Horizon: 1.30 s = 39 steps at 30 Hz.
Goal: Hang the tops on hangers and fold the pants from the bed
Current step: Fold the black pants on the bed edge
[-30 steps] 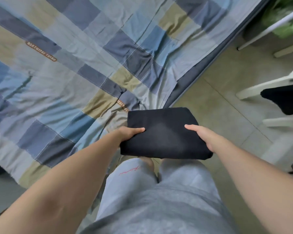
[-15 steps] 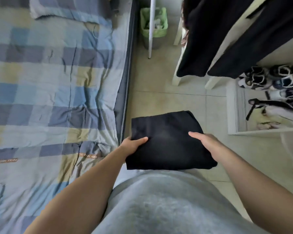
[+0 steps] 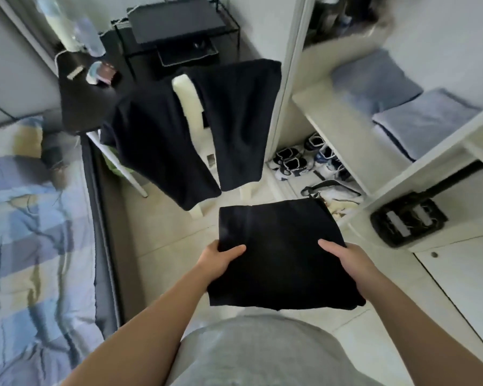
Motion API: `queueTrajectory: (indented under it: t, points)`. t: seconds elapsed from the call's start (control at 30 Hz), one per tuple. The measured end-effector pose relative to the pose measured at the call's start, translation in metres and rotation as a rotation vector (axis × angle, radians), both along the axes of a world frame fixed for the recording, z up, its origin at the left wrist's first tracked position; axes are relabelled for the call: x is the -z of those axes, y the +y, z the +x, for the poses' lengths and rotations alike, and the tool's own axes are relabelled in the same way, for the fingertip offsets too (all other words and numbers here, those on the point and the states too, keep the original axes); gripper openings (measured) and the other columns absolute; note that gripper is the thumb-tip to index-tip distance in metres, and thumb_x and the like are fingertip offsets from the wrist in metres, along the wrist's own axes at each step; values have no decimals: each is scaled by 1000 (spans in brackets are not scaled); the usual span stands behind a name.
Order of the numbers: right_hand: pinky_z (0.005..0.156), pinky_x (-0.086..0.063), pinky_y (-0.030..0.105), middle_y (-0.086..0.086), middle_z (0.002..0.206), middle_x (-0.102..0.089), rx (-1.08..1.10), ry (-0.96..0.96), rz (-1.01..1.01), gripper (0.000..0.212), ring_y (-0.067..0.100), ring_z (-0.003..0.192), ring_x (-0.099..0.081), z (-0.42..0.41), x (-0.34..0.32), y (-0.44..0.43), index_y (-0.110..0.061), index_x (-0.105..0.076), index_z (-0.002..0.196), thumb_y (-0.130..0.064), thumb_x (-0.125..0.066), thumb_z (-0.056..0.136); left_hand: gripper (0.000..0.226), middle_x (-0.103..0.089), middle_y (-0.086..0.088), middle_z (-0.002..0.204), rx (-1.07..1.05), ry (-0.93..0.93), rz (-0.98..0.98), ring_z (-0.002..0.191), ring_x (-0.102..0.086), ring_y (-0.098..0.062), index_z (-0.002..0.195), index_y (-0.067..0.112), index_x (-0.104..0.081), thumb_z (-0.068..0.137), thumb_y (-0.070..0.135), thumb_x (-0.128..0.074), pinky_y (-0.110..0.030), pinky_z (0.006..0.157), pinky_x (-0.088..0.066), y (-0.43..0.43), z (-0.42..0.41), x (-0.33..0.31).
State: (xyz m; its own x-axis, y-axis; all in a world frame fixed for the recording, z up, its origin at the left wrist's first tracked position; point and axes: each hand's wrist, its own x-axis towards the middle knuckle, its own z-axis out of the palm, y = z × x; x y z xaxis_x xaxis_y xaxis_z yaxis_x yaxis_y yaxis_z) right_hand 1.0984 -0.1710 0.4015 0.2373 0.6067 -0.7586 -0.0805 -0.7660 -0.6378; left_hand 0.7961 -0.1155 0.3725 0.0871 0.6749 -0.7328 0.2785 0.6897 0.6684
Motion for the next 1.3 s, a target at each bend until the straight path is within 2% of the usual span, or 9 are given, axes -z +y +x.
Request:
queueTrajectory:
  t: [0.17,0.23,0.37,0.57,0.7,0.8,0.93,1.1,1.3]
  points:
    - [77,-60,40,-1,99,-79,186,-13,141,32,22,88,-76,41,-18,7,-20,-71,111,-36,-78,84,42,-73,6,108,128,-53,112,97,-70,-15,117,28,-63,81,41,-81,-33,88,-56,65,60,-21]
    - [85,-59,44,-4,103,-78,238,-28,192,33,20,93,-76,54,-24,18,-24,-71,113,-36,-79,84,38,-73,9,105,175,-78,154,95,-71,-13,113,32,-63,81,38,-82,-31,87,-56,94,81,-30]
    - [82,-59,39,-10,103,-77,346,-62,282,33,16,94,-74,73,-36,59,-31,-68,112,-38,-80,82,27,-75,16,98,252,-151,227,83,-72,-1,102,40,-63,83,33,-81,-16,70,-54,167,118,-46]
    - [91,-58,47,-5,108,-76,479,-97,344,48,22,100,-73,88,-46,143,-23,-64,123,-36,-82,80,35,-76,10,107,398,-200,297,95,-73,-11,117,32,-65,85,27,-78,-35,88,-58,293,156,-68]
    - [87,-59,44,-7,104,-77,557,-103,344,44,21,97,-73,98,-45,202,-29,-65,118,-32,-83,79,34,-76,9,102,447,-221,322,89,-74,-12,116,30,-65,86,20,-77,-29,76,-60,372,180,-73]
    - [73,-59,32,-12,99,-76,604,-84,346,39,14,89,-75,103,-43,239,-37,-64,112,-32,-83,78,33,-76,12,97,467,-223,324,82,-74,-9,110,36,-65,86,16,-76,-20,63,-58,417,199,-71]
    - [65,-56,22,-18,94,-75,655,-102,336,34,8,85,-74,114,-41,275,-39,-65,108,-25,-79,81,36,-75,15,91,496,-179,331,80,-74,-9,107,41,-63,86,14,-75,-22,64,-57,461,232,-67]
    - [89,-58,43,-7,108,-75,715,-144,318,36,20,101,-71,141,-34,302,-29,-67,116,-18,-78,83,36,-74,11,92,554,-127,361,77,-72,-9,102,40,-60,85,11,-73,-21,60,-54,496,288,-62]
    - [70,-56,25,-10,95,-77,862,-151,336,29,10,84,-75,185,-24,327,-32,-68,105,-16,-78,83,36,-66,17,93,628,-50,421,73,-68,0,109,34,-56,85,11,-72,-9,50,-47,520,363,-55]
